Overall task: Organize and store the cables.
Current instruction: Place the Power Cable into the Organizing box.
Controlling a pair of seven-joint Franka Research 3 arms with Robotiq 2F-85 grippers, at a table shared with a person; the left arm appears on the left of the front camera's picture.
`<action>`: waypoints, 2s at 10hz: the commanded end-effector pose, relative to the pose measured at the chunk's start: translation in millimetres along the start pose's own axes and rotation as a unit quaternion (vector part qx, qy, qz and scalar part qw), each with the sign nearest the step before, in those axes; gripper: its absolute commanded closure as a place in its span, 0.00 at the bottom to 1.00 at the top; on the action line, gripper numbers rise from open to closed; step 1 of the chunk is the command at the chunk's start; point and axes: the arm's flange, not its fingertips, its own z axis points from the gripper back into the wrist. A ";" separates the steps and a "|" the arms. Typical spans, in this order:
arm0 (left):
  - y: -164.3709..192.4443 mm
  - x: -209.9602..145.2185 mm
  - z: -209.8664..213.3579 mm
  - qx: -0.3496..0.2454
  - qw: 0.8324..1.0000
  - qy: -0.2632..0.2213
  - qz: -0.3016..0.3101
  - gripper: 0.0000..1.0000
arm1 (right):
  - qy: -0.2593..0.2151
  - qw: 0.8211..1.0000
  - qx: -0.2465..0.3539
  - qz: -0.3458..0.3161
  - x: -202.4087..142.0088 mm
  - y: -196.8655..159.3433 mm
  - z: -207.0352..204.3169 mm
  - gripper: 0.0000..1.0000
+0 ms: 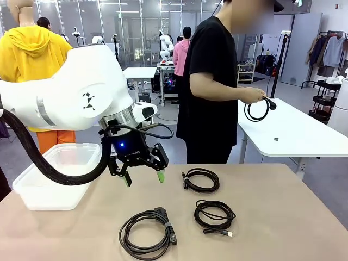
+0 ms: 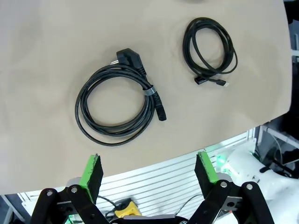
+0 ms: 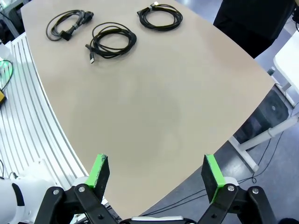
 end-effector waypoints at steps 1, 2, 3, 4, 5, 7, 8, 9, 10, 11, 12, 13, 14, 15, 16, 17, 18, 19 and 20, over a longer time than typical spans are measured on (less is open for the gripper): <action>0.1 0.6 -1.3 0.000 1.000 0.001 0.000 0.00 | -0.004 1.000 0.002 0.010 -2.0 -0.5 1.7 0.00; -11.9 4.5 -22.4 0.034 0.998 0.002 0.046 0.00 | -0.004 1.000 0.002 0.010 -2.0 -0.5 1.7 0.00; -17.1 7.3 -43.3 0.051 0.994 0.014 0.091 0.00 | -0.004 1.000 0.002 0.010 -2.0 -0.5 1.7 0.00; -25.4 6.7 -60.3 0.039 0.993 0.009 0.107 0.00 | -0.004 1.000 0.002 0.010 -2.0 -0.5 1.7 0.00; -33.4 5.9 -76.8 0.050 0.989 0.001 0.142 0.00 | -0.004 1.000 0.002 0.010 -2.0 -0.5 1.7 0.00; -39.4 6.5 -109.1 0.045 0.984 -0.003 0.173 0.00 | -0.004 1.000 0.002 0.010 -2.0 -0.5 1.7 0.00; -37.8 7.4 -121.3 0.044 0.982 -0.004 0.183 0.00 | -0.004 1.000 0.002 0.010 -2.0 -0.5 1.7 0.00; -37.0 8.6 -131.0 0.059 0.979 -0.005 0.194 0.00 | -0.004 1.000 0.002 0.010 -2.0 -0.5 1.7 0.00; -39.5 10.2 -139.7 0.070 0.977 -0.020 0.200 0.00 | -0.004 1.000 0.002 0.010 -2.0 -0.5 1.7 0.00; -40.1 10.2 -150.1 0.077 0.975 -0.030 0.208 0.00 | -0.004 1.000 0.002 0.010 -2.0 -0.5 1.7 0.00; -38.4 10.8 -164.1 0.068 0.975 -0.021 0.209 0.00 | -0.004 1.000 0.002 0.010 -2.0 -0.5 1.7 0.00; -37.2 11.1 -177.1 0.067 0.974 -0.017 0.218 0.00 | -0.004 1.000 0.002 0.010 -2.0 -0.5 1.7 0.00; -35.9 12.2 -190.1 0.074 0.972 -0.019 0.222 0.00 | -0.004 1.000 0.002 0.010 -2.0 -0.5 1.7 0.00; -32.2 15.2 -198.4 0.077 0.972 -0.023 0.222 0.00 | -0.004 1.000 0.002 0.010 -2.0 -0.5 1.7 0.00; -30.5 18.4 -204.1 0.079 0.972 -0.022 0.222 0.00 | -0.004 1.000 0.002 0.010 -2.0 -0.5 1.7 0.00; -32.6 20.8 -208.1 0.085 0.972 -0.018 0.217 0.11 | -0.004 1.000 0.002 0.010 -2.0 -0.5 1.7 0.00; -34.4 24.2 -209.6 0.097 0.970 -0.019 0.222 0.57 | -0.004 1.000 0.002 0.010 -2.0 -0.5 1.7 0.00; -34.2 25.7 -209.6 0.108 0.970 -0.022 0.218 0.71 | -0.004 1.000 0.002 0.010 -2.0 -0.5 1.7 0.00; -33.3 26.4 -211.0 0.109 0.970 -0.016 0.218 1.00 | -0.004 1.000 0.002 0.010 -2.0 -0.5 1.7 0.00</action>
